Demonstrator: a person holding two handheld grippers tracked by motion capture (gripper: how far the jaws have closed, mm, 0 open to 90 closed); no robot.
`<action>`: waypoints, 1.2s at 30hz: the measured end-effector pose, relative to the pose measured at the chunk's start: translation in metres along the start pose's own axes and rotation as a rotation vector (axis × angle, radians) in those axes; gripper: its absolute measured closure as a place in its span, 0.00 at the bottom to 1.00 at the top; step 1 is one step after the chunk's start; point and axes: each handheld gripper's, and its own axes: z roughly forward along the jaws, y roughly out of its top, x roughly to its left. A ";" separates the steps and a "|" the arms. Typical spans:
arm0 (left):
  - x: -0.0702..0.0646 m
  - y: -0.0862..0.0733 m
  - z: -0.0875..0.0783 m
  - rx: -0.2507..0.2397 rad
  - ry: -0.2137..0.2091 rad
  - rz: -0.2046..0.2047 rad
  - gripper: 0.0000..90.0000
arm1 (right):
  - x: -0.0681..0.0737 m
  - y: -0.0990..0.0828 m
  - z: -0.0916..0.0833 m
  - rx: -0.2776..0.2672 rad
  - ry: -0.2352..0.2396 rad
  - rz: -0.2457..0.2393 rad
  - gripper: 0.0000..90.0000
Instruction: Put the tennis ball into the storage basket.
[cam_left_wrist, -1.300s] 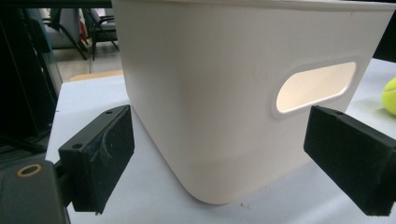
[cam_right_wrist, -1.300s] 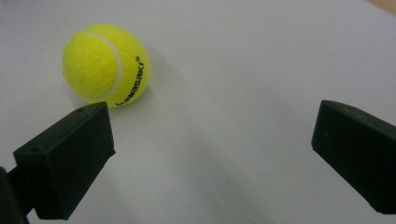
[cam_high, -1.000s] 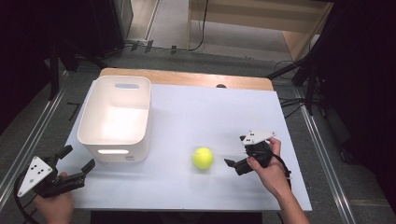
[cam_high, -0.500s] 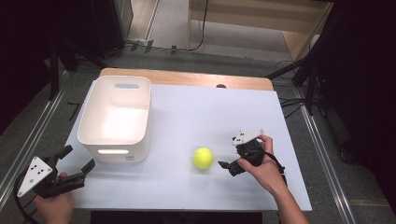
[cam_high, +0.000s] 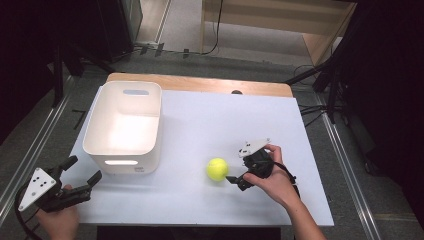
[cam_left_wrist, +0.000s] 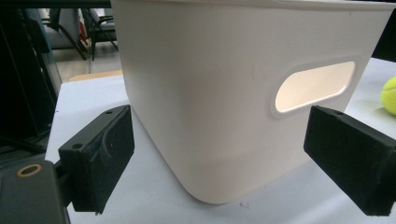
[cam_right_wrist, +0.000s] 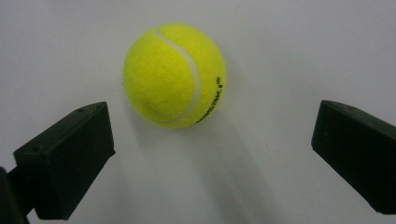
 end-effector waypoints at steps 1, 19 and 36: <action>0.000 0.000 0.000 -0.002 -0.001 -0.001 0.10 | 0.001 0.001 0.001 0.007 0.005 -0.003 0.00; -0.001 0.000 0.000 0.006 0.003 0.002 0.10 | 0.008 0.011 0.024 0.058 0.043 -0.015 0.00; -0.001 0.000 0.000 0.006 0.002 0.003 0.09 | 0.013 0.017 0.036 0.071 0.081 -0.024 0.16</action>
